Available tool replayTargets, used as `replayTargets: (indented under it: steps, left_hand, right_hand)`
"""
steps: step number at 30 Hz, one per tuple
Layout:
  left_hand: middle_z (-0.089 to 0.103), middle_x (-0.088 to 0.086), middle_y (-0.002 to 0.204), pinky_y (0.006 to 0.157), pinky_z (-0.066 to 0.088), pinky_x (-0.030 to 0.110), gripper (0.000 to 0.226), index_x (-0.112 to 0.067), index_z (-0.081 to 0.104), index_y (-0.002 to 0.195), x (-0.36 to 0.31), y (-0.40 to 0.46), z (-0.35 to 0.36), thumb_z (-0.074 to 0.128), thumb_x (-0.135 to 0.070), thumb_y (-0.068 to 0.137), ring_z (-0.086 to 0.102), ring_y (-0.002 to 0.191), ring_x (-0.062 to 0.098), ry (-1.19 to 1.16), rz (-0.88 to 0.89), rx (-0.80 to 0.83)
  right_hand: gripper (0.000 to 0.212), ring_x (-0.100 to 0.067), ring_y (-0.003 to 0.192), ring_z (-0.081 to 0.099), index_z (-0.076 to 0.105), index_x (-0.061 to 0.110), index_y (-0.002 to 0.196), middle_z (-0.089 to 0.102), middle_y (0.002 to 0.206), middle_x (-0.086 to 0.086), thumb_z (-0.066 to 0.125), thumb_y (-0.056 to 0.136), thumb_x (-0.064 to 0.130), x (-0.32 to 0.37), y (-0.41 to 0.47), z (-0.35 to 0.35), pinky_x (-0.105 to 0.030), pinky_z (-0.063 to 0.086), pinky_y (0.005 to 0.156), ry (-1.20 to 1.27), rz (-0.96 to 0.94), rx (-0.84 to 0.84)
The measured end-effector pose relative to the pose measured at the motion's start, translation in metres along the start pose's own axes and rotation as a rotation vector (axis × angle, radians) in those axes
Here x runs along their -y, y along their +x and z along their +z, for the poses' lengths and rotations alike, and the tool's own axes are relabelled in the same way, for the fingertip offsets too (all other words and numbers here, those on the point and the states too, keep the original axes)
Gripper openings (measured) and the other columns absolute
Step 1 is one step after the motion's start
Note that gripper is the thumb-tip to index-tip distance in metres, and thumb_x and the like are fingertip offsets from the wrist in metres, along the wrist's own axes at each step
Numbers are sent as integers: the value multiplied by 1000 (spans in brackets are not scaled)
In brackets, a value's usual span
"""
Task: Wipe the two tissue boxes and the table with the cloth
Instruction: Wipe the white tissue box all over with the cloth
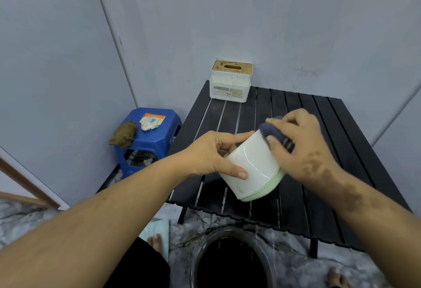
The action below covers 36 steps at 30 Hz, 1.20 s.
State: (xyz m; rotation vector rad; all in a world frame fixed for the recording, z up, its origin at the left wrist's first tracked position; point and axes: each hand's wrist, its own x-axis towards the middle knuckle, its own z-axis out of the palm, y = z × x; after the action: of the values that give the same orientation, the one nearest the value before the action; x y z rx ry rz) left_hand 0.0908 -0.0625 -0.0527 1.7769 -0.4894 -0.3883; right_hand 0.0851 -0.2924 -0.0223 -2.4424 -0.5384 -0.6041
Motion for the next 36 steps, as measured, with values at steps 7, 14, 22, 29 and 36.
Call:
replayTargets:
  steps: [7,14,22,29,36]
  left_hand:
    - [69,6,135,110,48,50,78,-20,60,144,-3,0,-13,85,4,74,62,129,29,35,-16,66]
    - [62,5,145,113,44,58,87,-20,51,151,-5,0,-19,85,-6,73,57,135,30,-5,-39,110]
    - [62,3,145,112,45,58,87,-20,52,150,-8,3,-24,86,-5,71,58,135,26,-13,-57,109]
    - [66,11,139,112,44,60,88,-22,52,150,-10,8,-21,86,5,73,59,133,31,52,-54,138]
    - [68,17,133,112,46,54,87,-34,60,143,-11,11,-16,93,-14,65,61,130,31,68,-23,119]
  right_hand:
    - [39,-12,104,48,67,22,122,47,104,7,67,84,33,-2,-1,-6,-20,39,96,148,-196,116]
    - [40,-14,97,43,67,18,122,48,103,3,67,84,31,-4,-25,-4,-18,38,92,87,-153,22]
    - [45,-21,97,51,64,11,125,47,103,-3,62,86,34,-47,-31,-12,-39,47,87,105,-94,-99]
    - [40,-20,93,44,67,14,121,51,103,-4,71,83,26,19,-50,10,-26,38,84,45,-388,38]
    - [38,-19,102,45,66,18,123,44,103,3,69,86,27,-30,-13,2,-40,45,94,87,71,-131]
